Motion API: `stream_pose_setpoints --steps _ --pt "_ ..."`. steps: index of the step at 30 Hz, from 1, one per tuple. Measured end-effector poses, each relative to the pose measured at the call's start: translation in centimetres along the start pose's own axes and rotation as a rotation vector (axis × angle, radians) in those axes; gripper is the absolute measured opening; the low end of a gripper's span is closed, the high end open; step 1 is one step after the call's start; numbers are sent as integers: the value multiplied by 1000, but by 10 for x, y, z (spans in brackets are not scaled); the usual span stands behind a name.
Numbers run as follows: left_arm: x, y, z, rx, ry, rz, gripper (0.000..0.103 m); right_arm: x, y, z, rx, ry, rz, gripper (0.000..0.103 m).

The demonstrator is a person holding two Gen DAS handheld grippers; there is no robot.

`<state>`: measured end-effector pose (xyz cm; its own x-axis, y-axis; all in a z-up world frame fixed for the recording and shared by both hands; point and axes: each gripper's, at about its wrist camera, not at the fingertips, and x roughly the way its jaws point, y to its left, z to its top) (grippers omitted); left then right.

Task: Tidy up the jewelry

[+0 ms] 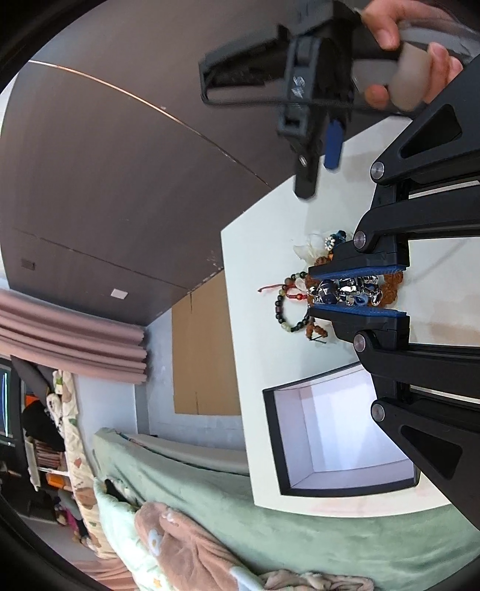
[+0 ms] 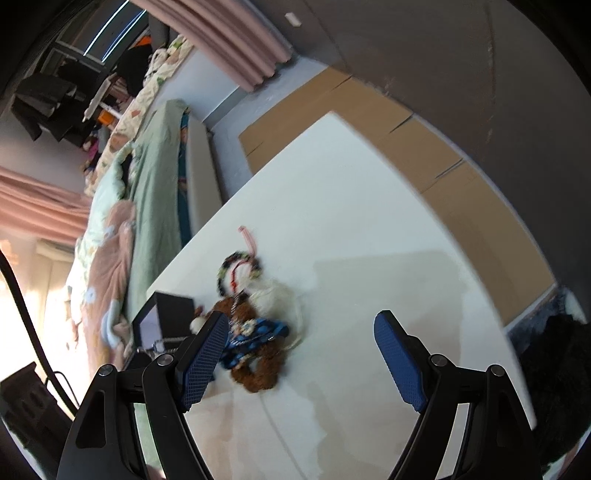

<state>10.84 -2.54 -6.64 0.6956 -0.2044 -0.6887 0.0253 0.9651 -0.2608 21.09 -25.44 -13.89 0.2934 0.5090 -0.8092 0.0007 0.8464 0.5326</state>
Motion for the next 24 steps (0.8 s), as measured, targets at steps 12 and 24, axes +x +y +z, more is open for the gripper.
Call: stream_pose_setpoints --steps 12,24 --pt "-14 -1 -1 17 -10 -23 14 45 17 -8 9 92 17 61" --pt "-18 5 -1 9 -22 -20 14 50 24 -3 -34 60 23 14"
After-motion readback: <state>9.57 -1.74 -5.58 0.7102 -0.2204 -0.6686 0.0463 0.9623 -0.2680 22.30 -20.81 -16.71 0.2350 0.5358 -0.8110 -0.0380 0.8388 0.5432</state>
